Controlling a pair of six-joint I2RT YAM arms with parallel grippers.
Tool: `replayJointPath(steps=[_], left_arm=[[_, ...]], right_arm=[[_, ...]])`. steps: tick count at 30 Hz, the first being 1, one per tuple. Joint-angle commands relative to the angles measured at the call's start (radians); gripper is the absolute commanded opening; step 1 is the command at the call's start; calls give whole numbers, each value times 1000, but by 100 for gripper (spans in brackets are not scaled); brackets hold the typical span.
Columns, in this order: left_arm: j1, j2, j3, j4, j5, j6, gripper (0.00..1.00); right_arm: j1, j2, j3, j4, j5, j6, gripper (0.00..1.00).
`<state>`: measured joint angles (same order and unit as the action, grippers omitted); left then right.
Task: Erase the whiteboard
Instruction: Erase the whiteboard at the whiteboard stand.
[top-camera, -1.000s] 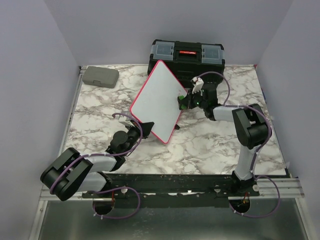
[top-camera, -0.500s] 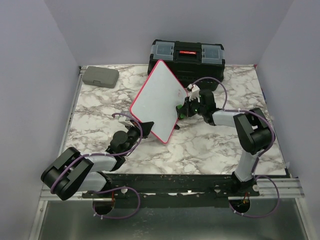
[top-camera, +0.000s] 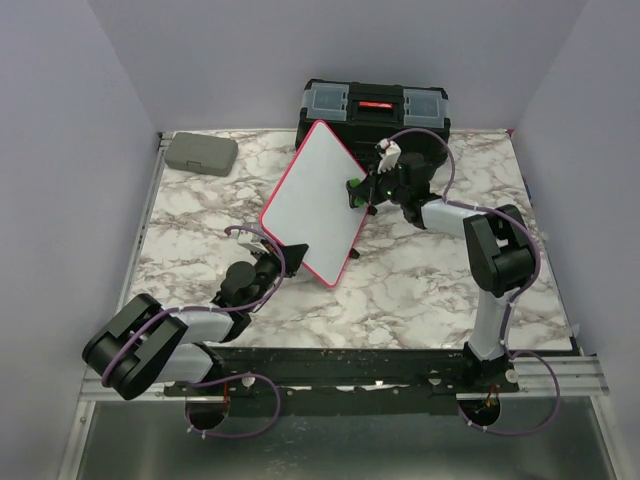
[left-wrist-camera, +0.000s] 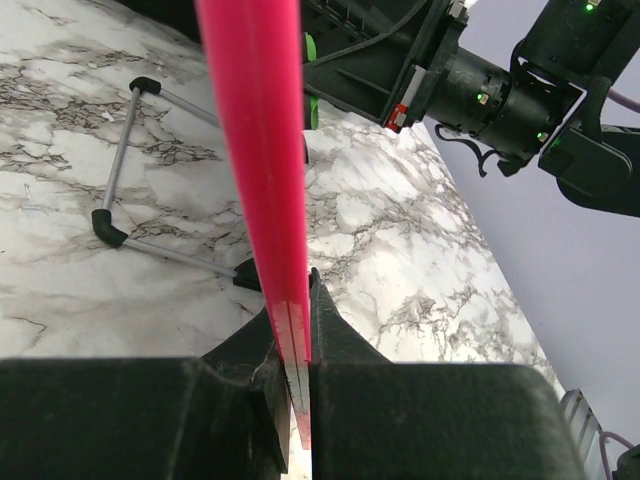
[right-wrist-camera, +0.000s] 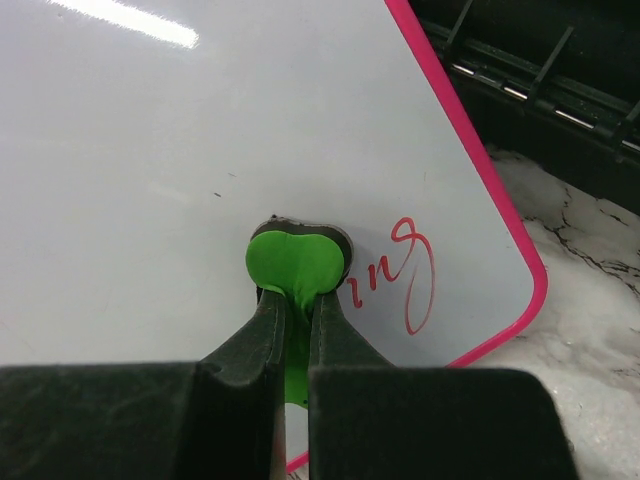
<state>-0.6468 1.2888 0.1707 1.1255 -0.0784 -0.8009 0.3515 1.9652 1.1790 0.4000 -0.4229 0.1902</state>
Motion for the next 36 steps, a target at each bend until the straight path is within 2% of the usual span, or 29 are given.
replayJointPath(steps=[1, 9, 14, 19, 27, 31, 36], left_arm=[[-24, 3, 46, 104, 190, -72, 0], [-18, 13, 45, 115, 196, -73, 0], [-18, 30, 58, 121, 204, -83, 0], [-18, 24, 65, 104, 212, -86, 0], [-17, 2, 67, 71, 215, -70, 0], [-18, 13, 68, 86, 221, -77, 0], [-17, 14, 68, 82, 227, -77, 0]], right_arm=[[9, 88, -22, -70, 44, -14, 1], [50, 30, -172, -150, -53, -70, 1], [124, -38, -224, -96, -59, -56, 1], [106, -26, -154, -41, 61, -35, 1], [38, 53, -1, 0, 130, 4, 1], [36, 66, 19, 13, 138, 14, 1], [22, 96, 39, -23, 224, 20, 1]])
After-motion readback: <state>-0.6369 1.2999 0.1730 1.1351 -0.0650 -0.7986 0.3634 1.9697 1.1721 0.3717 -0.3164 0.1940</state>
